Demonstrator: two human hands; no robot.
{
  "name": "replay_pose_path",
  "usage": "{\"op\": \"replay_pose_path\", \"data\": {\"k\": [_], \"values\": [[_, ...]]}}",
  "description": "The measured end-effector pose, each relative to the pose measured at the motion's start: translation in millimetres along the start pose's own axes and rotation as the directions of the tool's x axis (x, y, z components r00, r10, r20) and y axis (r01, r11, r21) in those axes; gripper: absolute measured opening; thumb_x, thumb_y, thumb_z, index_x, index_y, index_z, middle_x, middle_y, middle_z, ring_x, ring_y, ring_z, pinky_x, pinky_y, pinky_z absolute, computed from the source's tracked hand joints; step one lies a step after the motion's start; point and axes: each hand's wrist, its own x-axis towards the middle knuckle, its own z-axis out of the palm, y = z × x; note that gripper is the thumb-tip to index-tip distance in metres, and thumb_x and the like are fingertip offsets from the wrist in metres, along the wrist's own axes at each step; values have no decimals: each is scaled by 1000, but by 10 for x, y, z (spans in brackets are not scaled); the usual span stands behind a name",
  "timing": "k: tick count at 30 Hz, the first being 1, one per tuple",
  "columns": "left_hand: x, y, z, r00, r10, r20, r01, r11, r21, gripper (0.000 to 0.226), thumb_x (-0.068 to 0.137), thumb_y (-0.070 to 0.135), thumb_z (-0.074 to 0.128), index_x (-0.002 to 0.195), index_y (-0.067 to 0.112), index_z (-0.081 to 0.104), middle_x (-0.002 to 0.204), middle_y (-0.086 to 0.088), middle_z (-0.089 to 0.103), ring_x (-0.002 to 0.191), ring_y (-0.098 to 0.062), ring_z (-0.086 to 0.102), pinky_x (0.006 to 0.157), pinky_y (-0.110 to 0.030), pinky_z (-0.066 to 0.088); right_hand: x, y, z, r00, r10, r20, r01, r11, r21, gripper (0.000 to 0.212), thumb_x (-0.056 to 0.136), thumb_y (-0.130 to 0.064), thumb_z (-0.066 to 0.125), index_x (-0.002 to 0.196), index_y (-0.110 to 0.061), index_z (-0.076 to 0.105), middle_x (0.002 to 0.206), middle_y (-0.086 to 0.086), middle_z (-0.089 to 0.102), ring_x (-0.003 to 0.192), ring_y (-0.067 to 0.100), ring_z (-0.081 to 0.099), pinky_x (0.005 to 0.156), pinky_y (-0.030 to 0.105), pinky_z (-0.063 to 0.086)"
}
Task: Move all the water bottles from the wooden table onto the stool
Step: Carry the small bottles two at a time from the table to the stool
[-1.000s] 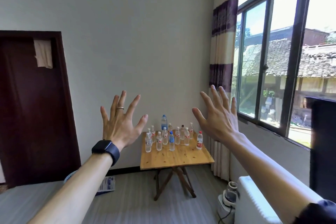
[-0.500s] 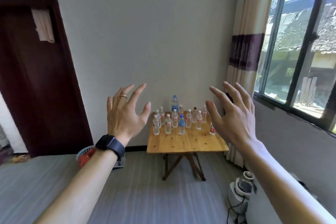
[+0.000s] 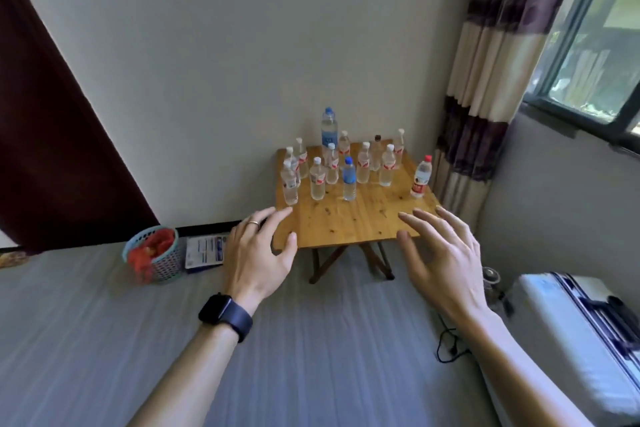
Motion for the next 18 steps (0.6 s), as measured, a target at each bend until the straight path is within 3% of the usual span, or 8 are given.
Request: {"op": "replay_pose_path", "data": {"k": [5,10,15,18], "values": [[204,-271,838,971,-94,220,118,988,-100,37,91,32,63,128,35,64,132,10,59,124,-15,53,100,-30,45,32,447,679,976,170,136,-174,985,12,38,94,-56,45,117,-37,70,123,-16,66,133,17,46,106,45,41],[548,-359,1706,899,-114,422,180,976,-121,36,93,31,61,128,38,63,132,15,57,124,-12,49,100,-25,41,226,898,1312,927,285,243,-285,958,-34,24,96,-43,59,116,-37,70,123,-16,67,133,18,46,106,46,41],[1204,-338,2429,843,-156,515,260,956,-135,36,95,28,60,131,33,62,132,11,56,125,-12,49,97,-19,36,784,1419,1841,890,341,301,-348,937,-32,25,96,-43,56,117,-38,68,123,-19,65,133,17,45,106,44,40],[1680,-347,2762,822,-193,536,287,953,-99,37,95,33,59,132,35,60,133,13,55,124,-12,49,99,-24,40,1188,1718,2099,877,374,302,-379,924,-43,25,96,-42,57,118,-38,68,121,-20,65,132,16,45,106,42,39]]}}
